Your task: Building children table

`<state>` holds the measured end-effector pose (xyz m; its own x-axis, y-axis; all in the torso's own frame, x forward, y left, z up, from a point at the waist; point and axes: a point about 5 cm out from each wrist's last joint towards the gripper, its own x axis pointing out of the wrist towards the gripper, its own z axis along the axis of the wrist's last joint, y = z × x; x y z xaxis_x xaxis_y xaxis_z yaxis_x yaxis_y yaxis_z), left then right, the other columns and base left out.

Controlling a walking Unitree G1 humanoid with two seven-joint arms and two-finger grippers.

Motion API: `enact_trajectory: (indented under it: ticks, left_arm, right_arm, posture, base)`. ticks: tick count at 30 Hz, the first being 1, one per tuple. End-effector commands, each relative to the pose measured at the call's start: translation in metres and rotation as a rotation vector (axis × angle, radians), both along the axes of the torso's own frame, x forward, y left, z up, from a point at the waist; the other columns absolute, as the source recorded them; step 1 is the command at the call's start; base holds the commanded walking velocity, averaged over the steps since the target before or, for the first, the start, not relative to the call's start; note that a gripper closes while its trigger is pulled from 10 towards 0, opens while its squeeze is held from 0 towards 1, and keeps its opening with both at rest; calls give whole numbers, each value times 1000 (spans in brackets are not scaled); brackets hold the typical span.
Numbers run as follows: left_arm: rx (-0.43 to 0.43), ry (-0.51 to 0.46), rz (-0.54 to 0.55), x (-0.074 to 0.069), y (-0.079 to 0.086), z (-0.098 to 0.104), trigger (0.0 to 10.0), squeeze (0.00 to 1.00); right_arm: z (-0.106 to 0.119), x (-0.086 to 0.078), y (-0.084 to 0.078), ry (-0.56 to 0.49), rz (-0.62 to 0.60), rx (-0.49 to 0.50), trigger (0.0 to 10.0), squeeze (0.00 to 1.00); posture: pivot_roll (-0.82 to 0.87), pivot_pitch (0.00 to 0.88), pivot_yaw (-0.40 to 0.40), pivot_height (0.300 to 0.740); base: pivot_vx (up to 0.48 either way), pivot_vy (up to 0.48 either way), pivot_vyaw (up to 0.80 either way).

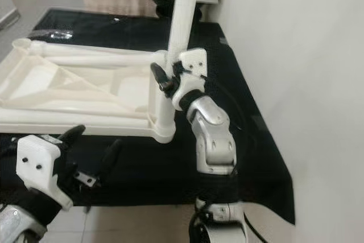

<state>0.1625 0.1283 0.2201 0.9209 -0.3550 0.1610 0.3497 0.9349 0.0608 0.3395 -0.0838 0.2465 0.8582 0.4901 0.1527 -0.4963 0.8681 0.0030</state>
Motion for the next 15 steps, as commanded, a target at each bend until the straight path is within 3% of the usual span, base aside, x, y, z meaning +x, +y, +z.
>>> enact_trajectory:
  ticks: [1, 2, 3, 5, 6, 7, 9, 10, 11, 13, 14, 15]
  left_arm:
    - [3, 19, 4, 0, 1, -2, 10000, 0]
    - [3, 19, 4, 0, 1, -2, 10000, 0]
    - [3, 18, 4, 0, 1, -2, 10000, 0]
    - [3, 18, 1, 1, 1, -2, 10000, 0]
    - [1, 18, -2, 1, 1, -2, 10000, 0]
    - [1, 18, -2, 1, 1, -2, 10000, 0]
    - [0, 20, -6, 0, 0, -2, 10000, 0]
    - [0, 20, -6, 0, 0, -2, 10000, 0]
    - [-2, 21, -7, 0, -1, -2, 10000, 0]
    - [-4, 21, -8, 0, -1, -2, 10000, 0]
    - [-4, 21, -8, 0, -2, -2, 10000, 0]
    - [-5, 20, -7, 0, -2, -2, 10000, 0]
  right_arm:
    - [-36, 6, -3, 166, -51, -28, 0, 0]
    - [-36, 6, -3, 166, -51, -28, 0, 0]
    - [-33, 3, -4, 168, -83, -30, 9647, 0]
    - [-29, 0, -4, 166, -63, -28, 10000, 0]
    - [-22, -3, -4, 143, 1, -7, 10000, 1000]
    - [-22, -3, -4, 143, 1, -7, 10000, 1000]
    - [-6, -7, -3, 66, 210, 52, 10000, 1000]
    - [-6, -7, -3, 66, 210, 52, 10000, 1000]
    - [1, -7, -6, 17, 286, 51, 10000, 1000]
    - [8, -7, -11, -56, 476, -24, 10000, 945]
    - [8, -7, -14, -68, 557, -71, 10000, 604]
    - [6, -7, -15, -79, 615, -118, 10000, 0]
  posture:
    - [155, 174, -73, 740]
    - [155, 174, -73, 740]
    - [153, 174, -73, 740]
    - [151, 175, -72, 740]
    - [151, 176, -74, 740]
    - [151, 176, -74, 740]
    - [151, 177, -74, 740]
    - [151, 177, -74, 740]
    - [155, 177, -76, 740]
    - [163, 180, -80, 740]
    - [165, 180, -81, 740]
    - [169, 181, -83, 740]
  base:
    - [0, 0, 0]
    - [0, 0, 0]
    - [0, 0, 0]
    - [0, 0, 0]
    - [0, 0, 0]
    - [0, 0, 0]
    - [0, 0, 0]
    - [0, 0, 0]
    - [0, 0, 0]
    - [0, 0, 0]
    - [0, 0, 0]
    - [0, 0, 0]
